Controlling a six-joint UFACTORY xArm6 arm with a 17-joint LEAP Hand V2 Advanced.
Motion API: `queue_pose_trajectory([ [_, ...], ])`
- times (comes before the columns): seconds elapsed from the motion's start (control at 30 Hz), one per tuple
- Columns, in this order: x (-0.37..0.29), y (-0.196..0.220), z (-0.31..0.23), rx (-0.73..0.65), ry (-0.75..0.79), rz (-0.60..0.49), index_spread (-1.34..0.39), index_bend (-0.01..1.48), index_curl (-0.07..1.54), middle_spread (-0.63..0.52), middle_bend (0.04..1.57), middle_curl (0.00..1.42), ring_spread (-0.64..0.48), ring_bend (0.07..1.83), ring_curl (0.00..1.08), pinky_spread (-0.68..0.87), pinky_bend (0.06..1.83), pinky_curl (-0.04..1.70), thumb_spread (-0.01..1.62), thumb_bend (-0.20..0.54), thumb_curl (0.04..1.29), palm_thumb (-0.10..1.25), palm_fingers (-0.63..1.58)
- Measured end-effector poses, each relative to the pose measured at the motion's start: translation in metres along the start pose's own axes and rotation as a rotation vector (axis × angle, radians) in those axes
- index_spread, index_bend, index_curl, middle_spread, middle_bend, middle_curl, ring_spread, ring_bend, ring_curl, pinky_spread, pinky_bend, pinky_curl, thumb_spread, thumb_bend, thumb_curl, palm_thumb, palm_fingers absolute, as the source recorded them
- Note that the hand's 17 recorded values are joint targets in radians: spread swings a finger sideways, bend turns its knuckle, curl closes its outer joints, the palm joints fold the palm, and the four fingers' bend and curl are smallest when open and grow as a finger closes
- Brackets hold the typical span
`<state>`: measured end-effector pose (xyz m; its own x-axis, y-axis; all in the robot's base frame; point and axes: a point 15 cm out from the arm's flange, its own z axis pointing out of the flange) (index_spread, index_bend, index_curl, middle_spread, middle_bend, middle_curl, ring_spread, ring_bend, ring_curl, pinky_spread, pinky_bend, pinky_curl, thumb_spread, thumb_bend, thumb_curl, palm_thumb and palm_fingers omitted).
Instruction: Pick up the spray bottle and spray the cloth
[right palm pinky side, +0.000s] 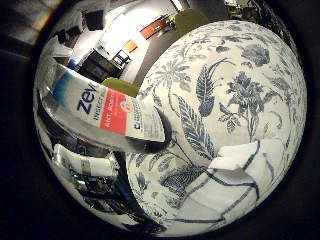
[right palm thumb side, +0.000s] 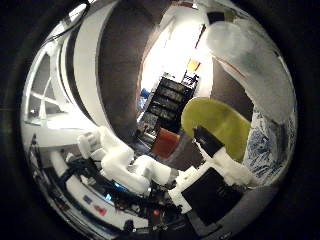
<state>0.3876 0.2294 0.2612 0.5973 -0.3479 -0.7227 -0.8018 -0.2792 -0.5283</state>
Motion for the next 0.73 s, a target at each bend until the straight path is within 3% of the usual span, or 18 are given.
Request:
queue_pose_trajectory([
  [0.23, -0.007, -0.008, -0.029, 0.031, 0.052, -0.047, -0.27, 0.26, 0.46, 0.01, 0.54, 0.41, 0.01, 0.72, 0.37, 0.31, 0.51, 0.65, 0.99, -0.023, 0.55, 0.83, 0.16],
  [0.73, -0.026, -0.014, -0.102, 0.093, 0.142, -0.08, -0.26, 0.19, 0.41, 0.01, 0.41, 0.39, 0.04, 0.58, 0.33, 0.36, 0.43, 0.51, 0.99, -0.022, 0.53, 0.82, 0.29],
])
